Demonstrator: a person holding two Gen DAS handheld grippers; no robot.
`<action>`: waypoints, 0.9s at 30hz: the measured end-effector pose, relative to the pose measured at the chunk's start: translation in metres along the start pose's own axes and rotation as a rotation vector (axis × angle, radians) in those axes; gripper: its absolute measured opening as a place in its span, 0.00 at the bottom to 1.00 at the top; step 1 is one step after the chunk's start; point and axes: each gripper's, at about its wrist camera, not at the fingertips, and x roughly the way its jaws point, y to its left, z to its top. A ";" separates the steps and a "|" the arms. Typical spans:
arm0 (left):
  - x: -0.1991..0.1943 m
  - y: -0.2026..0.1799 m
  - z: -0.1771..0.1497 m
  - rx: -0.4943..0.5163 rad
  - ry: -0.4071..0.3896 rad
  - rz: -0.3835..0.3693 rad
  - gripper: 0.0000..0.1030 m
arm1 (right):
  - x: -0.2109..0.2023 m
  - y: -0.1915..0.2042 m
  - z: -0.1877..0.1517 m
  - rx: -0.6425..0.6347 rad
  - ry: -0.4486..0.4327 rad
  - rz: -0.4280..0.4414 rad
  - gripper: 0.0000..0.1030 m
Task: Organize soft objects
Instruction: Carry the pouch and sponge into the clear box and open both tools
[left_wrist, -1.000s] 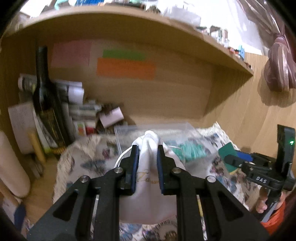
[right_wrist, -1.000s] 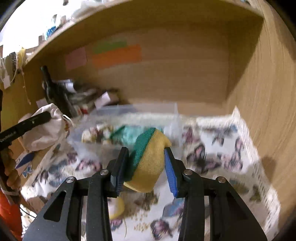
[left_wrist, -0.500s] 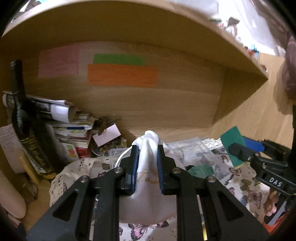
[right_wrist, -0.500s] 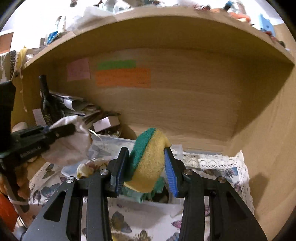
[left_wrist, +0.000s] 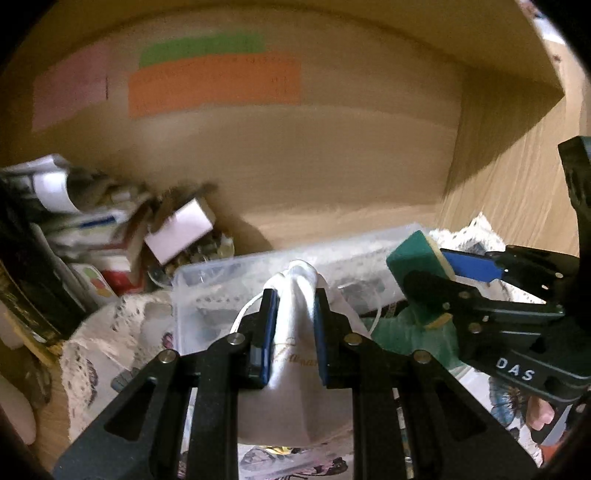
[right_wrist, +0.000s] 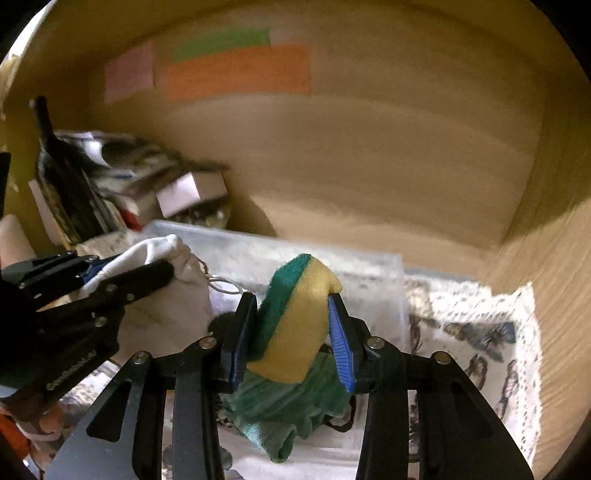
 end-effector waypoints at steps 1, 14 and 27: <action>0.004 0.001 -0.001 -0.002 0.014 -0.003 0.18 | 0.007 -0.002 -0.002 0.004 0.018 0.001 0.34; 0.008 0.006 -0.006 -0.032 0.076 -0.037 0.36 | 0.030 -0.001 -0.016 -0.041 0.114 0.002 0.41; -0.069 -0.005 0.004 0.030 -0.126 -0.012 0.75 | -0.033 0.003 -0.008 -0.062 -0.029 -0.007 0.64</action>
